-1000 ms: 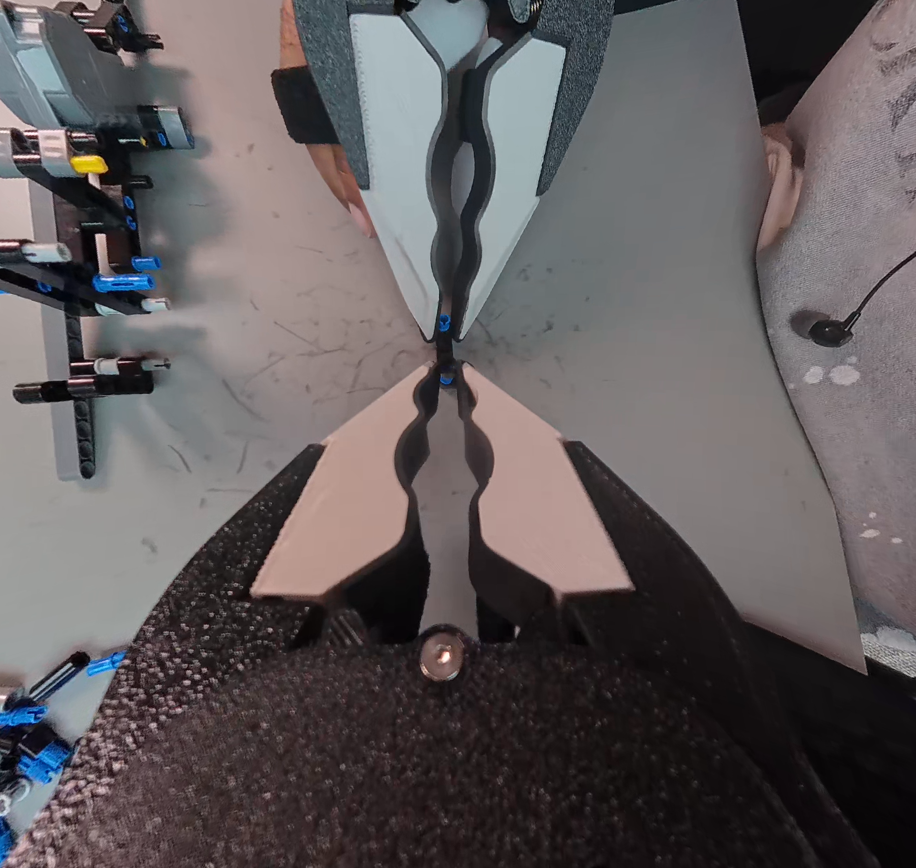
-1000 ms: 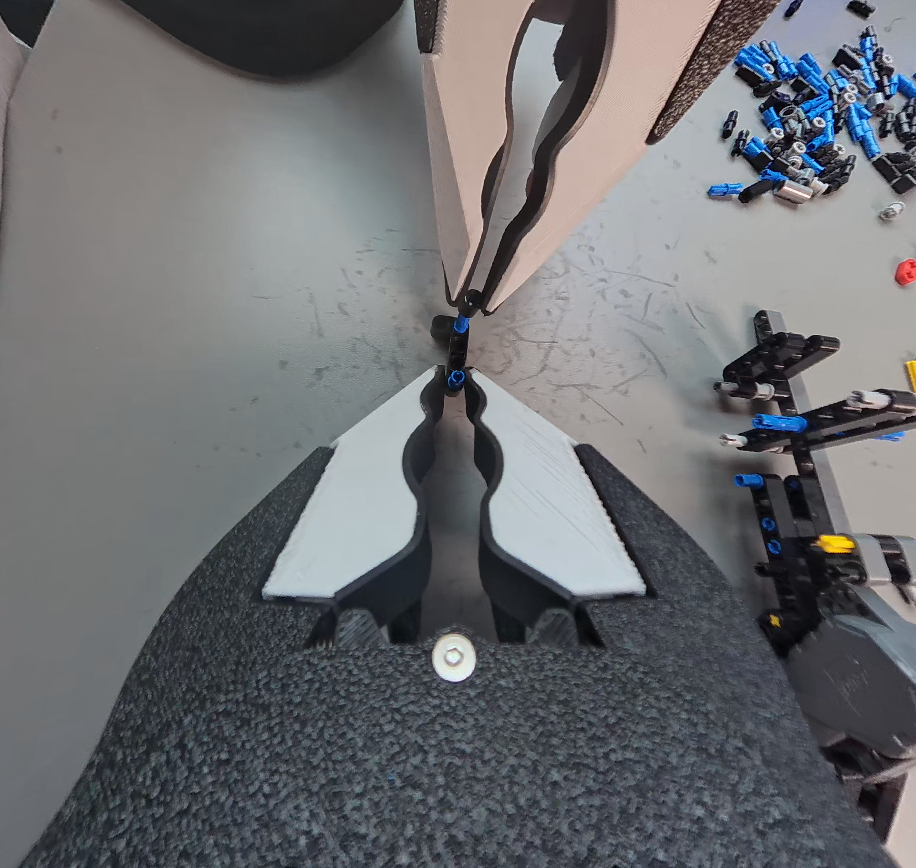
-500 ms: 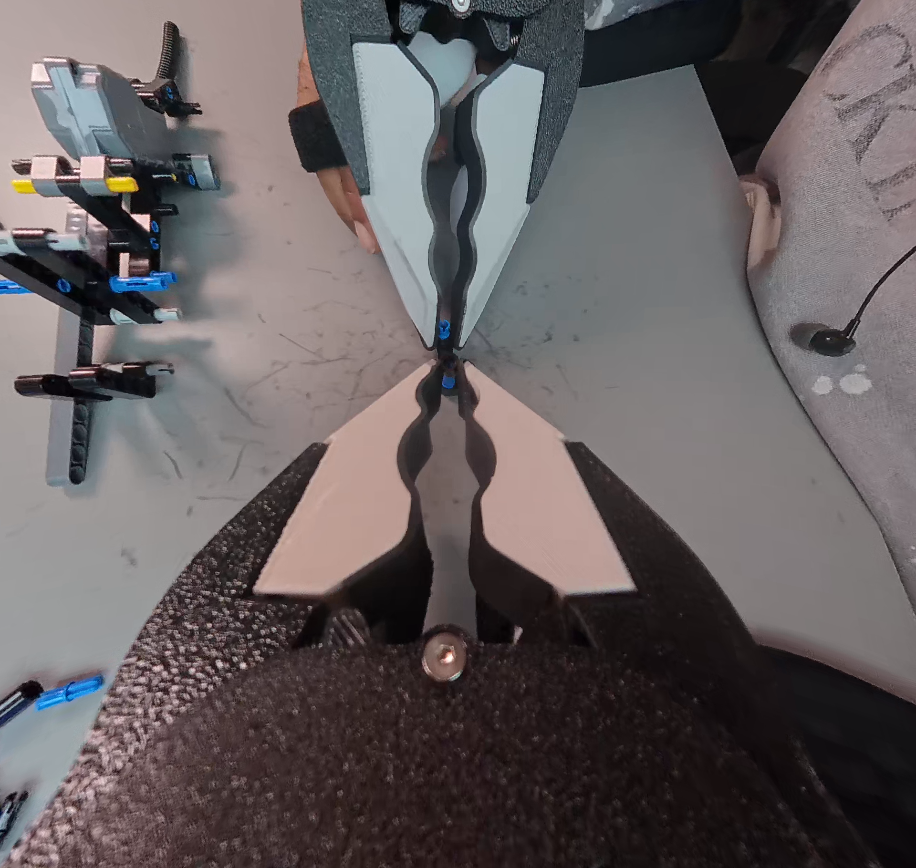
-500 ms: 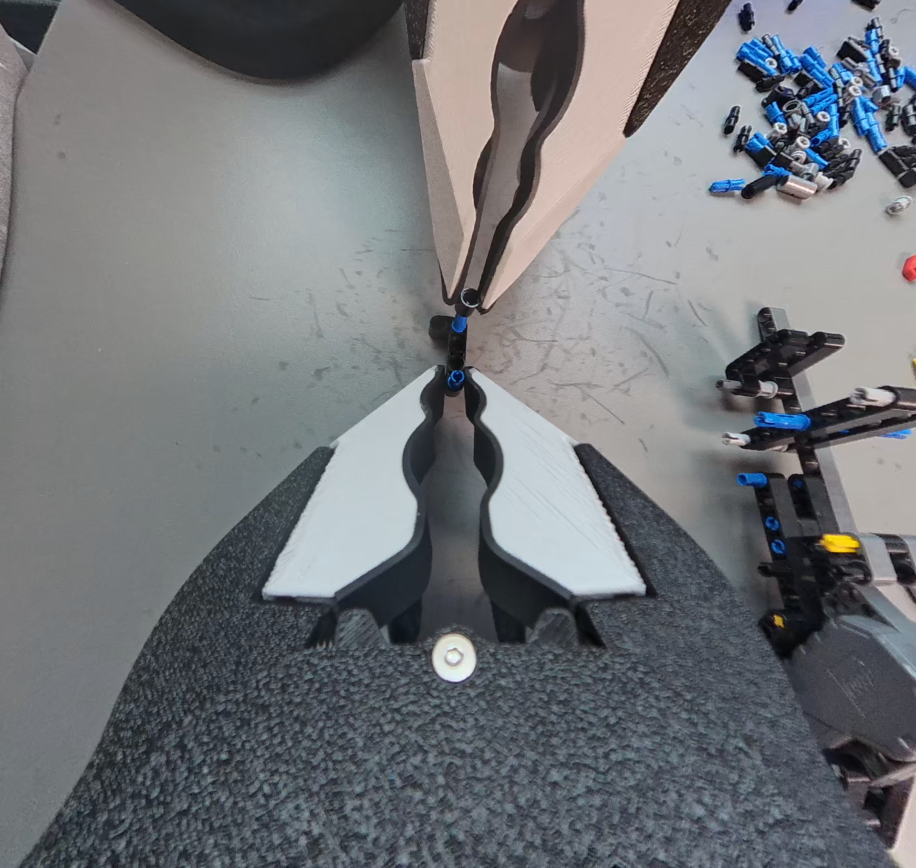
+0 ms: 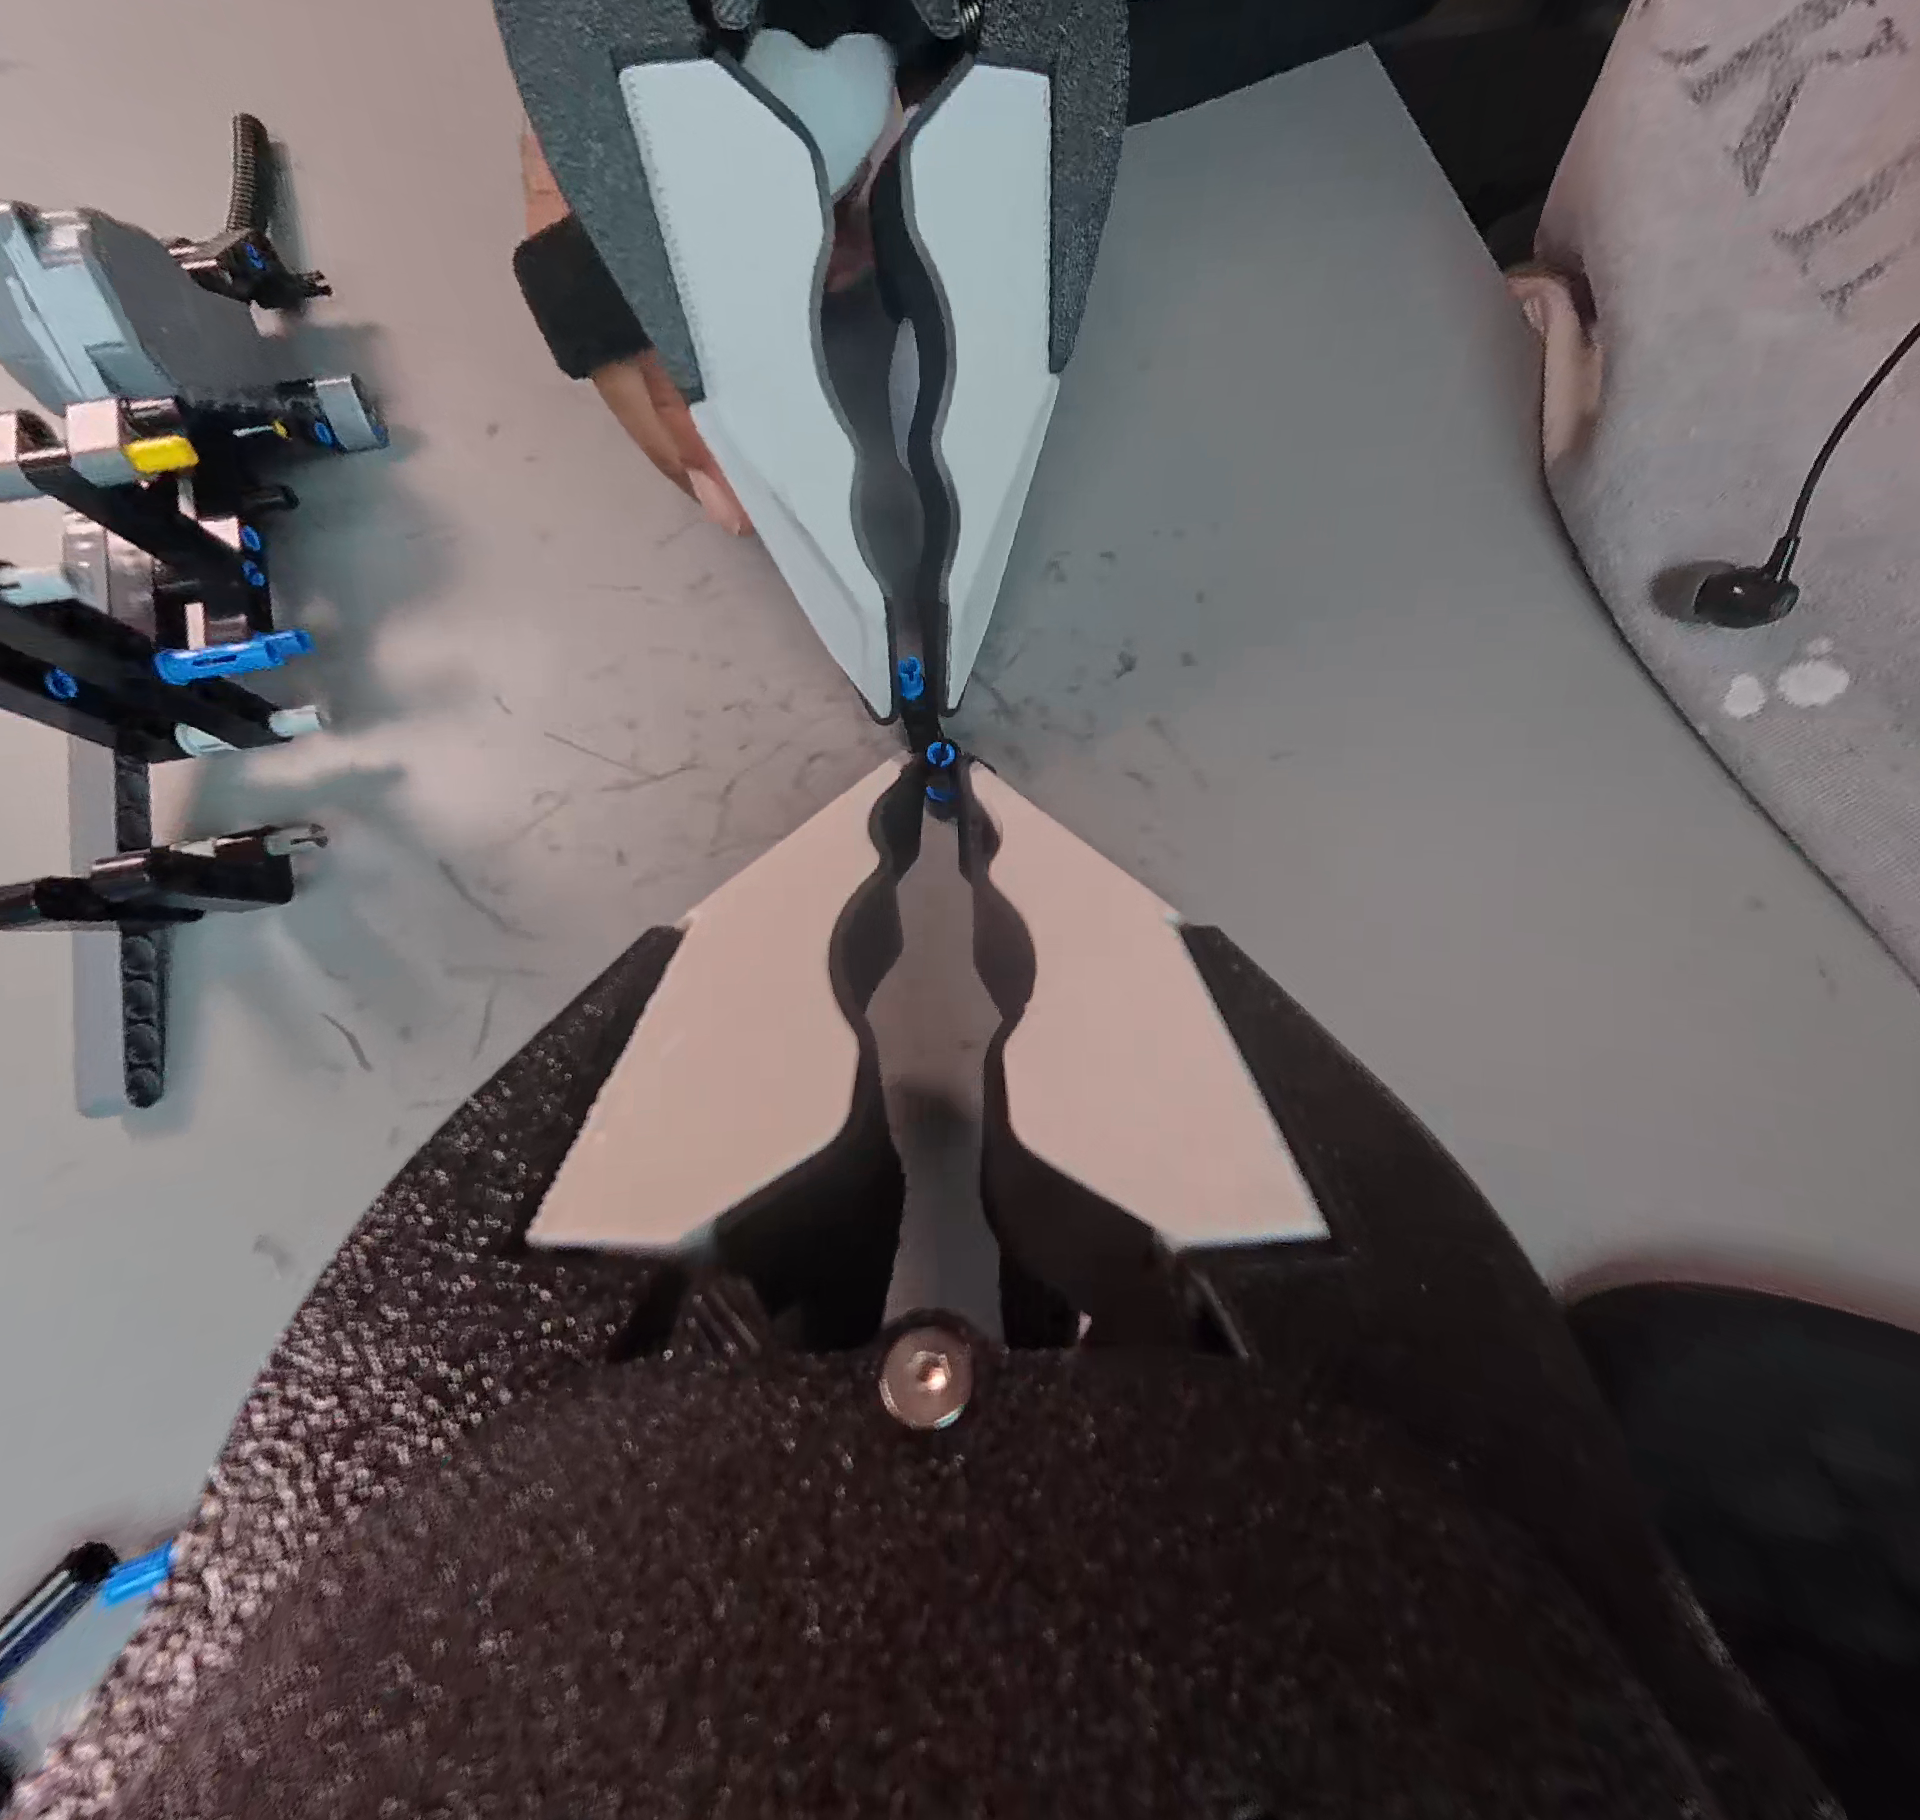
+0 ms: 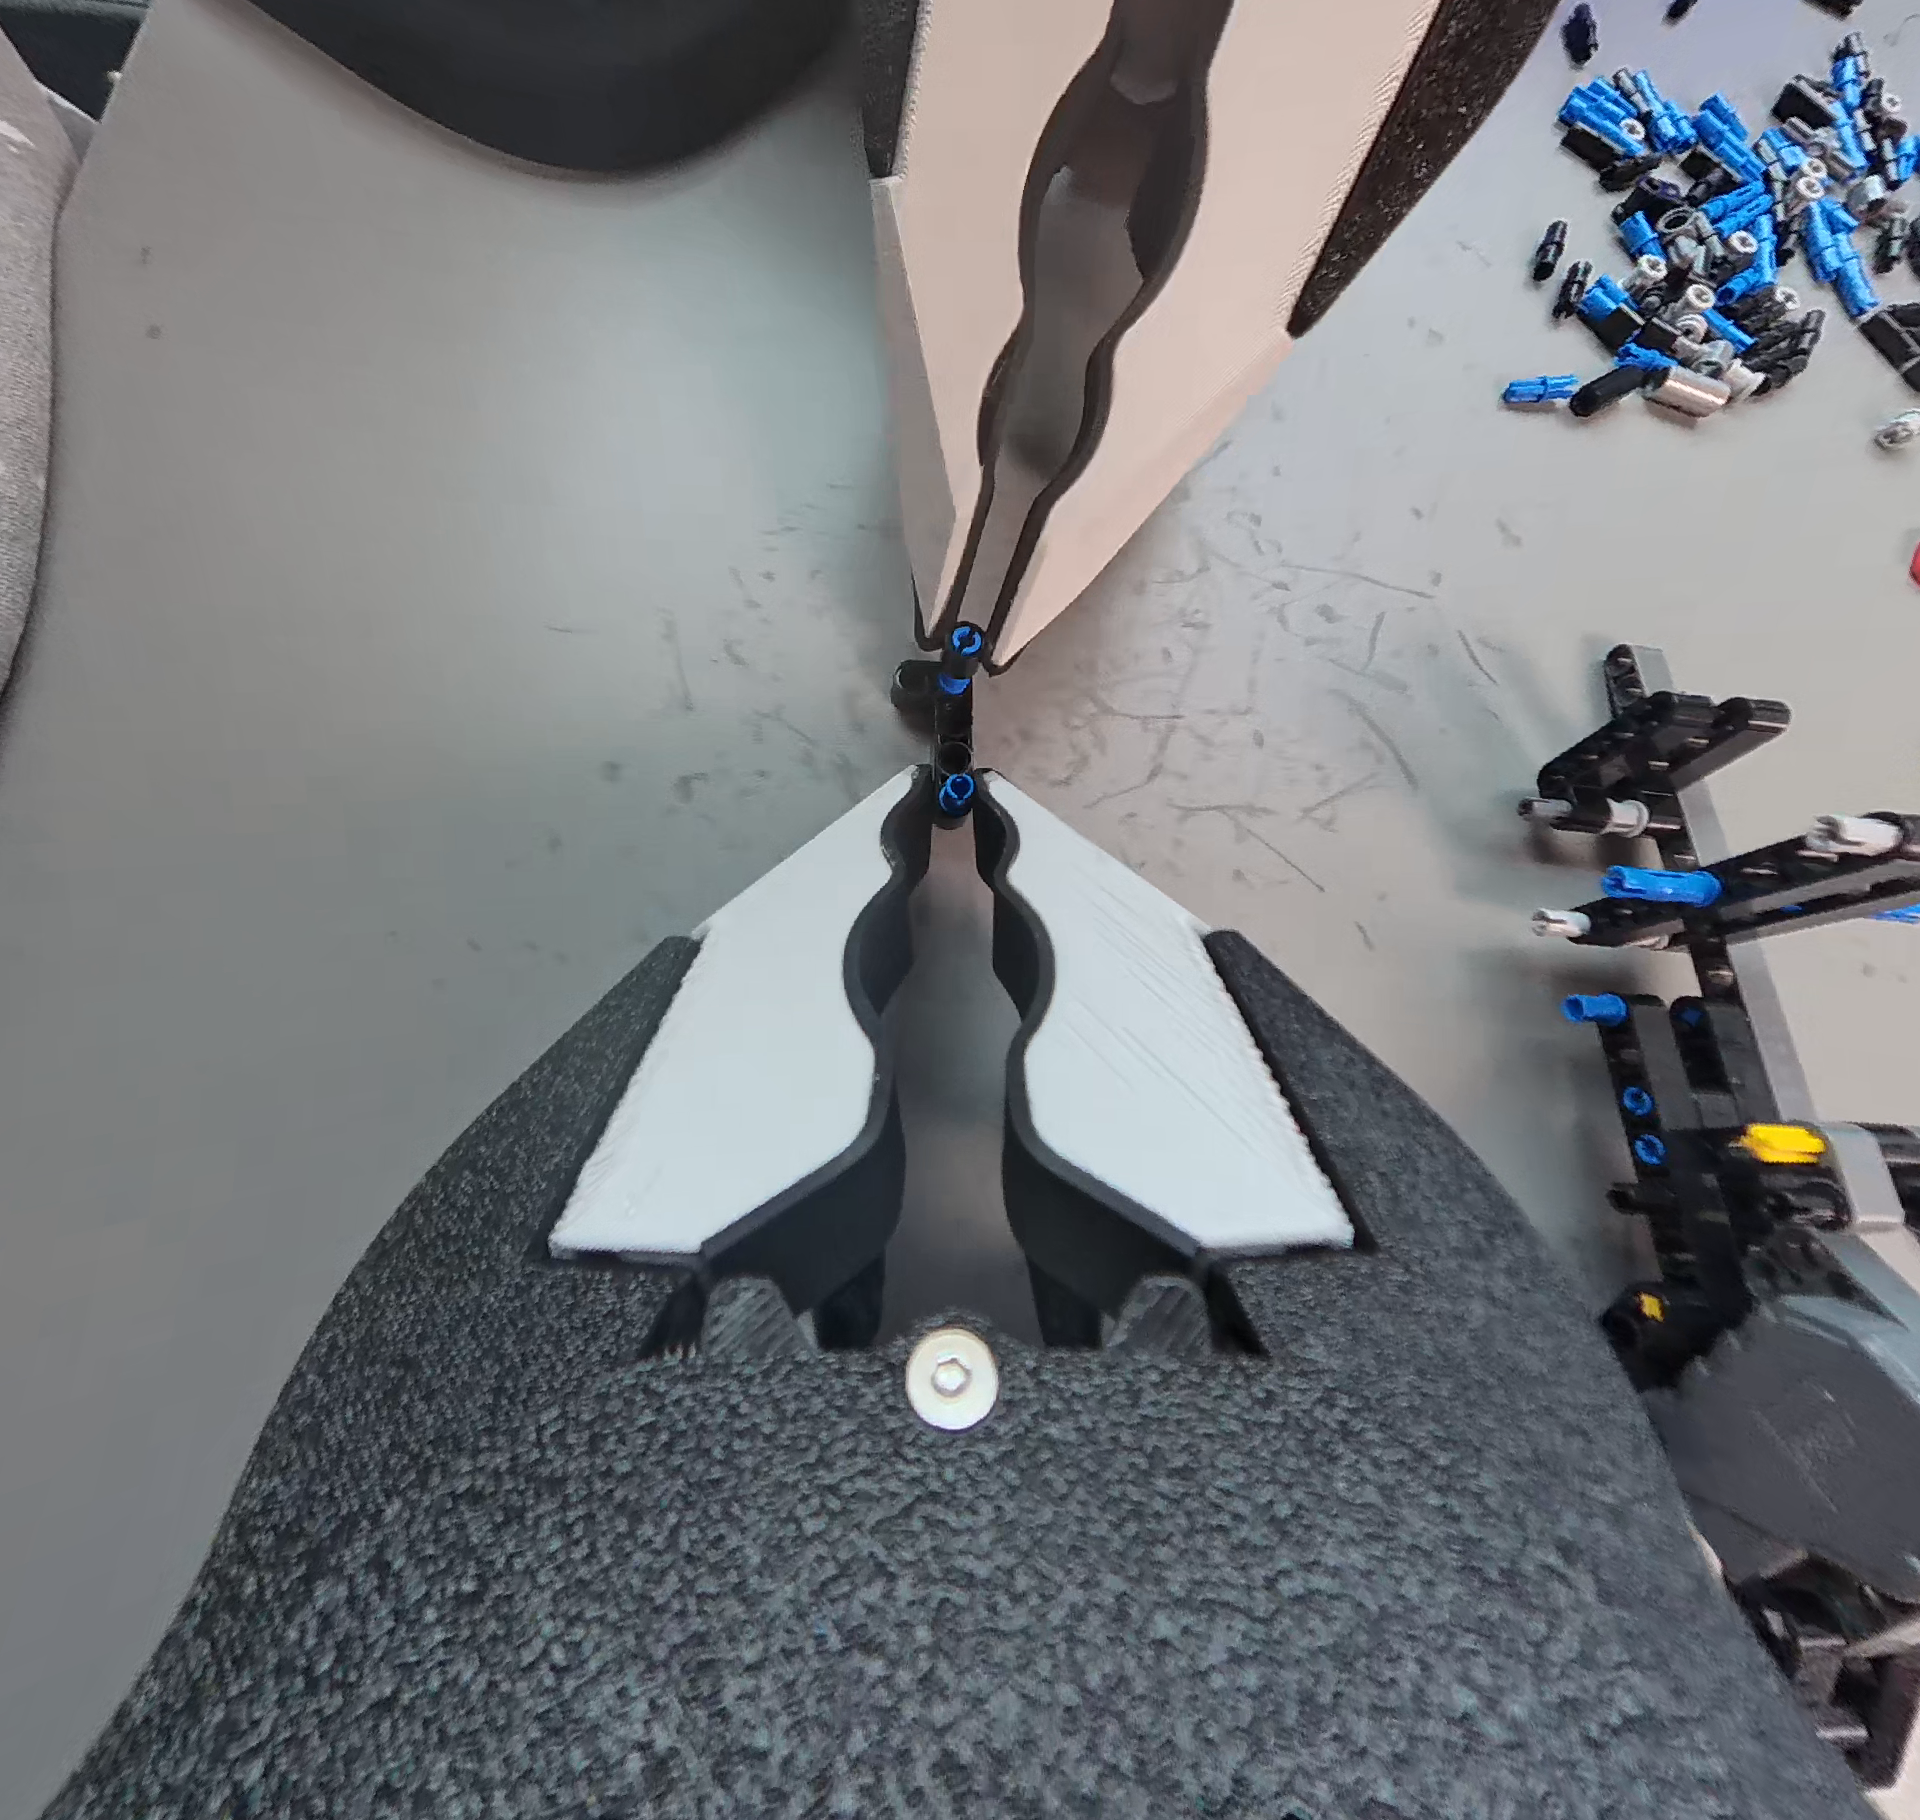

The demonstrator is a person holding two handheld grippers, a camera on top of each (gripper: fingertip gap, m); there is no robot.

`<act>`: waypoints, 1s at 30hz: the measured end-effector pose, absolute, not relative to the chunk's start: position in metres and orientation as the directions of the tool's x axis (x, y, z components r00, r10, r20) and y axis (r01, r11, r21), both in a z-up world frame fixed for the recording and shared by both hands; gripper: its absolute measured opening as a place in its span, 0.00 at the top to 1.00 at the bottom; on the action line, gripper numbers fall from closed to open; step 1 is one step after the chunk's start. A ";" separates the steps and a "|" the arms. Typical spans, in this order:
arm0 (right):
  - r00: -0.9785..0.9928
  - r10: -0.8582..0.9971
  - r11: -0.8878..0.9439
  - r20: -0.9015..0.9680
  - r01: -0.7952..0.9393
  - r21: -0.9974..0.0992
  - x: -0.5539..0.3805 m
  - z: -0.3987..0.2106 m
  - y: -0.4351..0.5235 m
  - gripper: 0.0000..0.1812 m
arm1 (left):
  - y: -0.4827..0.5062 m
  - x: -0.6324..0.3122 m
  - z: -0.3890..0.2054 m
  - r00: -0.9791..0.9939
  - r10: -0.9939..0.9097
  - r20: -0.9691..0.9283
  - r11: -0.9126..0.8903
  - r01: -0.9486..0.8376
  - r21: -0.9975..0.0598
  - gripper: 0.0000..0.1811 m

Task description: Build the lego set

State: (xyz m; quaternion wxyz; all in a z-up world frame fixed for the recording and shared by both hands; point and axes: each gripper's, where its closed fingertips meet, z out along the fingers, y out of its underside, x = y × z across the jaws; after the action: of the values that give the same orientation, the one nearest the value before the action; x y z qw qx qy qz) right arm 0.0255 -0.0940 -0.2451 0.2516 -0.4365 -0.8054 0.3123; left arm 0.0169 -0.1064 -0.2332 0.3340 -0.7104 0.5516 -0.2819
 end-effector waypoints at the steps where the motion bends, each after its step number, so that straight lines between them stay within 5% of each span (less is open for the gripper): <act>1: -0.493 0.860 0.424 0.131 0.547 -0.722 0.026 -0.245 -0.093 0.96 | -0.106 0.017 -0.233 0.236 -0.971 0.048 -0.183 -0.593 -0.785 0.95; 14: -0.475 0.871 0.411 0.126 0.564 -0.716 0.026 -0.245 -0.091 0.96 | -0.105 0.018 -0.241 0.304 -0.952 0.035 -0.245 -0.691 -0.680 0.95; 18: -0.463 0.877 0.407 0.131 0.568 -0.716 0.028 -0.246 -0.089 0.96 | -0.108 0.014 -0.247 0.369 -0.926 0.077 -0.323 -0.672 -0.666 0.87; 22: -0.462 0.877 0.407 0.133 0.566 -0.717 0.028 -0.245 -0.088 0.96 | -0.104 0.020 -0.230 0.439 -0.893 0.095 -0.355 -0.560 -0.749 0.91; 30: -0.464 0.875 0.413 0.140 0.564 -0.714 0.028 -0.246 -0.089 0.96 | -0.101 0.022 -0.240 0.433 -0.900 0.047 -0.335 -0.619 -0.710 0.95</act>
State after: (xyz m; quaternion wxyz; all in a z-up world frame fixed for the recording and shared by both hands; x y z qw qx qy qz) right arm 0.0284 -0.0886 -0.2456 0.2569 -0.4495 -0.8005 0.3020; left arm 0.0218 -0.1014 -0.2404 0.3146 -0.7859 0.4832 -0.2235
